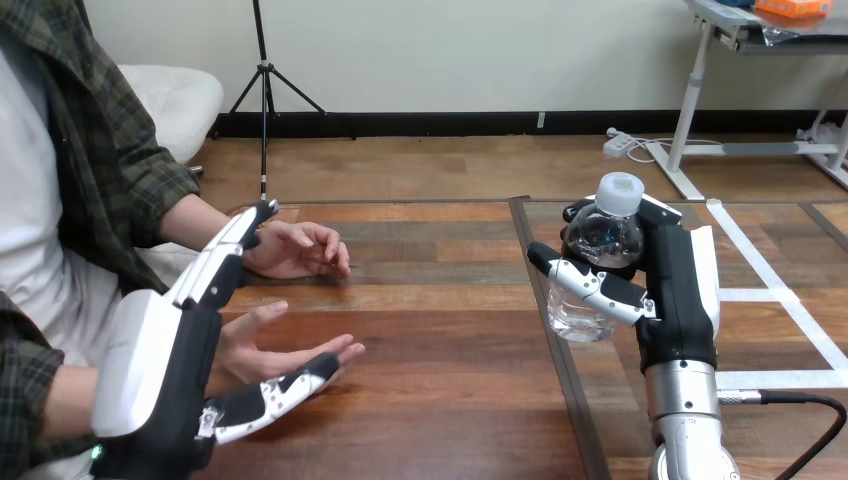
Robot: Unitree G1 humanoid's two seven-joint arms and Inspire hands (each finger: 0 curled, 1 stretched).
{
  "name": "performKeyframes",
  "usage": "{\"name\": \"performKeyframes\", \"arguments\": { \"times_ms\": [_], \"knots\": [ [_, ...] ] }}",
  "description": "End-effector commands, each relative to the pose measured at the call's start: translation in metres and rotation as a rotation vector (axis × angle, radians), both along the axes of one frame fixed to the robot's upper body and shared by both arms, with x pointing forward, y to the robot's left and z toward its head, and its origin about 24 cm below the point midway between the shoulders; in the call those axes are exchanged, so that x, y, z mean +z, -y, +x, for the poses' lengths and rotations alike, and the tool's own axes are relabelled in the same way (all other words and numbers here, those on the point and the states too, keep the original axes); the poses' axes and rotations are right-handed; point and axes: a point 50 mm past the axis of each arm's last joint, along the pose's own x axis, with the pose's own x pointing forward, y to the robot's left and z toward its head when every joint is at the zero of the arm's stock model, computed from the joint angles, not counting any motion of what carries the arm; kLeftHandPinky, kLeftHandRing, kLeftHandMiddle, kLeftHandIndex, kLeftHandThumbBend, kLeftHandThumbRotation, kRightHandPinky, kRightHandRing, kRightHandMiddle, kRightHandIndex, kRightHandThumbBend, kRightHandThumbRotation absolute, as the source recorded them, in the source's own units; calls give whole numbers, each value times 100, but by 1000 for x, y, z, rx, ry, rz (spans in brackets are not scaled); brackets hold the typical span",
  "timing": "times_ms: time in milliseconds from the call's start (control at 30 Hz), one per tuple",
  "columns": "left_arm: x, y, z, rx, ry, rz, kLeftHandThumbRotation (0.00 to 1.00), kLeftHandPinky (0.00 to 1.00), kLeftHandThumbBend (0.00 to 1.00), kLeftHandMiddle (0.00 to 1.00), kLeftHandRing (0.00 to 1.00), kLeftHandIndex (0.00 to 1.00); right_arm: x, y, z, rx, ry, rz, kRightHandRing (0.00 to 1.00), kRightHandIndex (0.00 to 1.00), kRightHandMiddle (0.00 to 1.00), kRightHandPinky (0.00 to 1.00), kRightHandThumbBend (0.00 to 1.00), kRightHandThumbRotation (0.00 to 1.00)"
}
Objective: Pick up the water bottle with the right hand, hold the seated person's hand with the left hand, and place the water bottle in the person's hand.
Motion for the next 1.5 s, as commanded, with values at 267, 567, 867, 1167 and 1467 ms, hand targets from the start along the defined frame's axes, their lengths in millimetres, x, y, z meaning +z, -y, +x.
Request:
{"name": "performKeyframes", "arguments": {
  "times_ms": [267, 567, 867, 1167, 1467],
  "knots": [
    [17, -9, 2, 39, 20, 111, 6, 67, 85, 91, 84, 91, 25, -6, 10, 22, 114, 13, 38, 47, 45, 32, 72, 0],
    [16, -11, 0, 52, 2, 134, 6, 66, 88, 90, 83, 90, 23, -6, 9, 25, 108, 12, 37, 47, 44, 32, 71, 0],
    [14, -12, -2, 46, -12, 124, 7, 64, 87, 89, 82, 89, 21, -7, 9, 33, 105, 15, 37, 47, 44, 31, 70, 0],
    [13, -12, -2, 29, -27, 45, 2, 65, 88, 89, 81, 89, 20, -8, 10, 39, 106, 23, 36, 47, 43, 31, 70, 0],
    [12, -12, -2, 35, -41, 47, 0, 66, 88, 90, 83, 90, 21, -7, 10, 41, 109, 28, 36, 47, 43, 31, 70, 0]
  ]
}}
